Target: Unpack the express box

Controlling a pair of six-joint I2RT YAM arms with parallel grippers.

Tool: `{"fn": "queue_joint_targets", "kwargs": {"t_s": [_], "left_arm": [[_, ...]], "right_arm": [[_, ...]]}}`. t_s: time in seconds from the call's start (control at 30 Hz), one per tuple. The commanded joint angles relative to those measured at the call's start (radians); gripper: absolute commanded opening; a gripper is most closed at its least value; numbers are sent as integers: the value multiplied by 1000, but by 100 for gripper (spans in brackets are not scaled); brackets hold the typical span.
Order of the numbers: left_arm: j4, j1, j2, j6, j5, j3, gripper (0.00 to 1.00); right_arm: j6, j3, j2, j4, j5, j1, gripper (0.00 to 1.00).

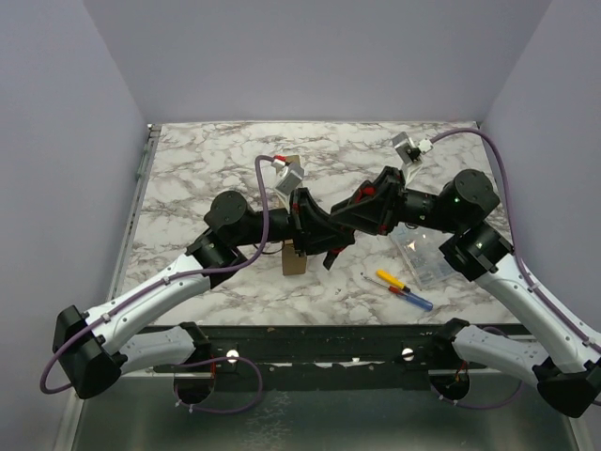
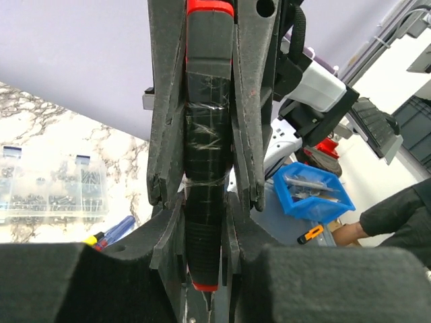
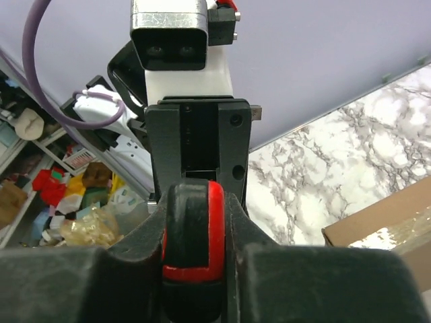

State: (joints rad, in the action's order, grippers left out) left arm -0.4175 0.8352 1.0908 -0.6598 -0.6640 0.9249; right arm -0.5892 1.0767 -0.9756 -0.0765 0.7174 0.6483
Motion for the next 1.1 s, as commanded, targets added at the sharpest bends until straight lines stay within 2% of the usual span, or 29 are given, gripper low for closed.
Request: {"fn": "queue_joint_targets", "kwargs": {"t_s": [0.0, 0.03, 0.07, 0.1, 0.17, 0.23, 0.27, 0.37, 0.47, 0.53, 0.6, 0.7, 0.9, 1.07], "left_arm": [[33, -7, -32, 15, 17, -16, 22], [85, -8, -36, 40, 33, -13, 41], [161, -8, -38, 86, 69, -1, 55], [277, -13, -37, 135, 129, 17, 62], [422, -48, -36, 181, 188, 28, 68], [455, -111, -62, 163, 194, 15, 70], [457, -141, -81, 148, 210, 13, 73], [531, -221, -110, 117, 347, 47, 79], [640, -273, -91, 70, 563, 85, 85], [691, -300, -44, 41, 707, 95, 86], [706, -343, 30, 20, 769, 94, 87], [680, -414, 153, 14, 768, 105, 80], [617, -446, 311, 30, 779, 151, 72], [569, -446, 399, -22, 675, 163, 66]], "right_arm": [[14, 2, 10, -19, -45, 1, 1], [28, 7, 17, 13, -115, 0, 1], [46, 11, 22, 47, -194, 0, 1], [72, 14, 33, 87, -289, 1, 1], [140, 22, 46, 186, -558, 0, 0], [178, 19, 46, 263, -808, 1, 1], [203, 12, 44, 284, -871, 1, 1], [287, -35, 27, 266, -869, 0, 1], [288, -42, -42, 262, -774, 1, 1], [277, -37, -109, 252, -698, 0, 1], [279, -53, -175, 206, -669, 0, 1], [258, -81, -244, 128, -684, 0, 1], [118, -143, -342, -19, -671, 45, 1], [56, -207, -363, -138, -695, 93, 1]]}}
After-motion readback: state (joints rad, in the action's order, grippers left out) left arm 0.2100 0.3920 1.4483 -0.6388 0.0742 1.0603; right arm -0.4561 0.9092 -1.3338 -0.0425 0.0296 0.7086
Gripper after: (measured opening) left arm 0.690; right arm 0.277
